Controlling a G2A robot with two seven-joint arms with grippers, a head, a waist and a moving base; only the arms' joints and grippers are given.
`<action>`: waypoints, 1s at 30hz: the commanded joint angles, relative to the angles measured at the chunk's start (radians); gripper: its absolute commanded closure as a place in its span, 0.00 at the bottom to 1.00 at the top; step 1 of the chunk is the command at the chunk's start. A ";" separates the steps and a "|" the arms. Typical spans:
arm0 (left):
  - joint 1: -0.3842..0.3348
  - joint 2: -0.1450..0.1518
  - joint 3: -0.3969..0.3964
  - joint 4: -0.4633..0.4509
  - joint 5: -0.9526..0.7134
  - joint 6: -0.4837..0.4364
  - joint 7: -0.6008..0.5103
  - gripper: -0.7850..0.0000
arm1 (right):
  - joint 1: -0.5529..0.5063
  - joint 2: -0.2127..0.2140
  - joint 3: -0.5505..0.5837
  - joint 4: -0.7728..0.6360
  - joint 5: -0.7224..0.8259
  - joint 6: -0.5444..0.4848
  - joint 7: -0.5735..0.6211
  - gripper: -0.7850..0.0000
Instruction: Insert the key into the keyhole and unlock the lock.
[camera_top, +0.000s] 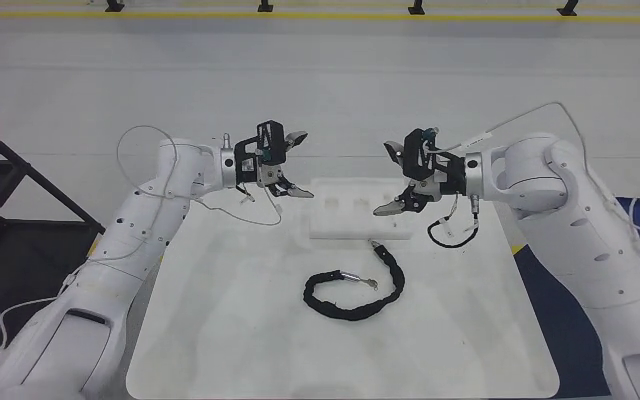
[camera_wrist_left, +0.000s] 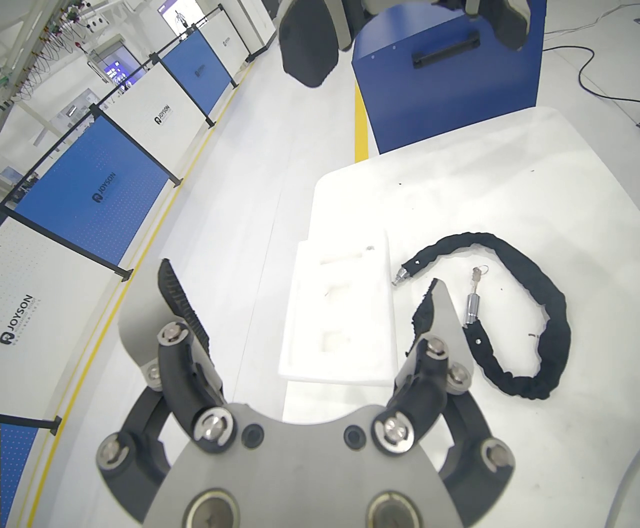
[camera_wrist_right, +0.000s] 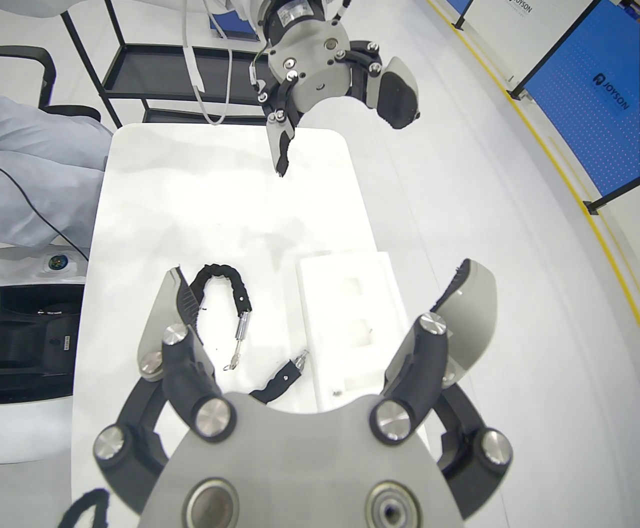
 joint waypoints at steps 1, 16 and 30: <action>-0.023 0.007 0.031 -0.009 -0.044 0.000 -0.022 0.00 | 0.003 0.002 0.004 -0.002 0.004 -0.004 0.002 0.00; -0.090 0.052 0.132 -0.033 -0.254 0.000 -0.082 0.00 | 0.003 0.020 0.040 -0.011 0.002 -0.025 0.024 0.00; -0.090 0.052 0.132 -0.033 -0.254 0.000 -0.082 0.00 | 0.003 0.020 0.039 -0.011 0.003 -0.025 0.023 0.00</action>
